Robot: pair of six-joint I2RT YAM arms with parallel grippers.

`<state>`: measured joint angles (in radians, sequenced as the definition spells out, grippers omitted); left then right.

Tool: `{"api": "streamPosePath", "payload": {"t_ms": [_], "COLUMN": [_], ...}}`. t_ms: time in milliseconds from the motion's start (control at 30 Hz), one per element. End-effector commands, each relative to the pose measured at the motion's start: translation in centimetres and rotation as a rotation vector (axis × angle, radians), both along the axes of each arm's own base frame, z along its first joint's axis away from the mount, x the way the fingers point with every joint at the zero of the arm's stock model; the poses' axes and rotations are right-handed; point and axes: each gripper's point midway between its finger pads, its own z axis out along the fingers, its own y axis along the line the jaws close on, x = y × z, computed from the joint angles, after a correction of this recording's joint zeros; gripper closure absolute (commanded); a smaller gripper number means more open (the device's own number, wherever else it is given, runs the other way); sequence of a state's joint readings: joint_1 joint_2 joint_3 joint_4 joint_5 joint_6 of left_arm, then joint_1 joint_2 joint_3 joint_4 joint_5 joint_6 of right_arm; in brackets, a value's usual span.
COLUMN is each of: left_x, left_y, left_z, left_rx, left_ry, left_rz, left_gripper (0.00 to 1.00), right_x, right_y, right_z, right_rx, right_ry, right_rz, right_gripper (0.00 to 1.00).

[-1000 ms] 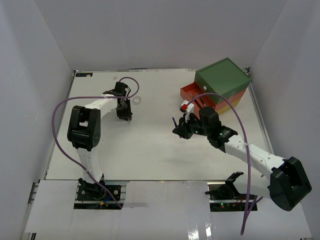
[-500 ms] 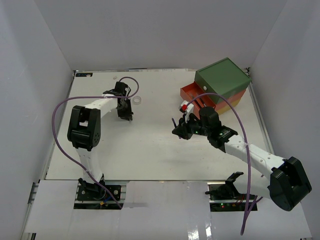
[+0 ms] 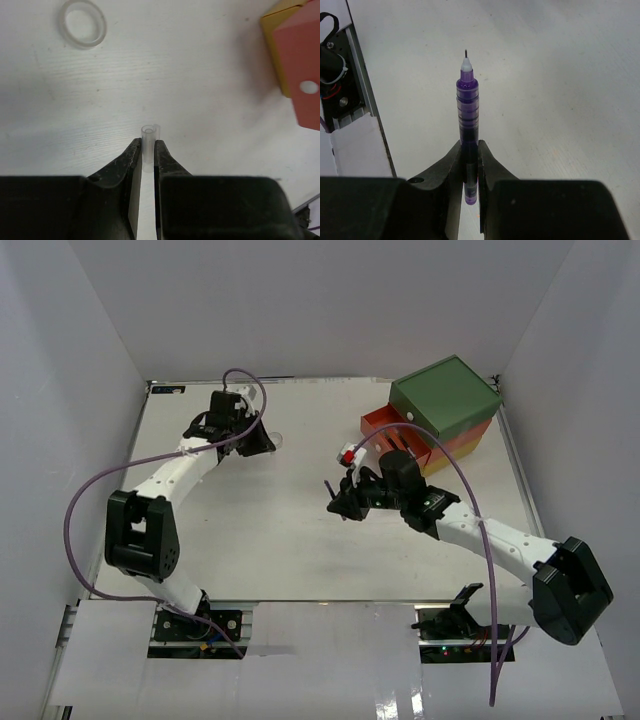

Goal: Sort the stationery into containers
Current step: Close the pen cap on the pen.

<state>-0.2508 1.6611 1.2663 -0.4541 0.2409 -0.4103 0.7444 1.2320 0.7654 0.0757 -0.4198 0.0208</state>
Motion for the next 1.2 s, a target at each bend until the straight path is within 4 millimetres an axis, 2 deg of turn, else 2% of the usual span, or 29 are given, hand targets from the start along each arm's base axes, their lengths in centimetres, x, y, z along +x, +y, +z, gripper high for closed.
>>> {"api": "streamPosePath", "payload": {"t_ms": [0, 133, 167, 233, 267, 500, 533, 567, 733, 900, 1167], "left_x": [-0.2, -1.3, -1.9, -2.6, -2.7, -6.2, -6.7, -6.9, -8.8, -9.6, -10.3], "left_y": [-1.9, -2.7, -2.9, -3.3, -3.4, -3.2, -3.3, -3.3, -3.2, -3.5, -3.7], "left_z": [5.0, 8.2, 9.8, 11.0, 12.2, 16.5, 15.9, 16.6, 17.9, 18.5, 19.1], "left_rx": [-0.115, -0.193, -0.216, -0.261, -0.279, -0.372, -0.386, -0.401, -0.444, -0.48, -0.507], "left_ry": [-0.159, -0.276, -0.321, -0.379, -0.431, -0.651, -0.643, -0.683, -0.768, -0.795, -0.828], "left_rz": [-0.062, -0.105, -0.118, -0.142, -0.151, -0.186, -0.186, -0.193, -0.213, -0.234, -0.261], "left_gripper": [1.0, 1.0, 1.0, 1.0, 1.0, 1.0, 1.0, 1.0, 1.0, 1.0, 1.0], "right_x": [0.2, -0.2, -0.2, -0.3, -0.3, -0.4, -0.3, -0.4, -0.1, 0.5, 1.6], "right_y": [2.1, 4.1, 4.6, 5.4, 6.0, 8.8, 9.1, 9.5, 10.6, 11.4, 11.5], "right_z": [2.6, 4.2, 4.1, 4.3, 4.3, 5.2, 5.0, 5.3, 5.7, 6.6, 6.6], "right_rx": [0.059, 0.105, 0.11, 0.116, 0.118, 0.171, 0.169, 0.177, 0.198, 0.223, 0.226], "right_ry": [-0.032, -0.035, -0.027, -0.017, -0.013, 0.012, 0.016, 0.016, 0.021, 0.007, -0.009], "right_rz": [0.043, 0.091, 0.106, 0.121, 0.129, 0.177, 0.179, 0.185, 0.196, 0.186, 0.137], "right_gripper": [0.92, 0.92, 0.92, 0.92, 0.92, 0.92, 0.92, 0.92, 0.92, 0.92, 0.92]}}
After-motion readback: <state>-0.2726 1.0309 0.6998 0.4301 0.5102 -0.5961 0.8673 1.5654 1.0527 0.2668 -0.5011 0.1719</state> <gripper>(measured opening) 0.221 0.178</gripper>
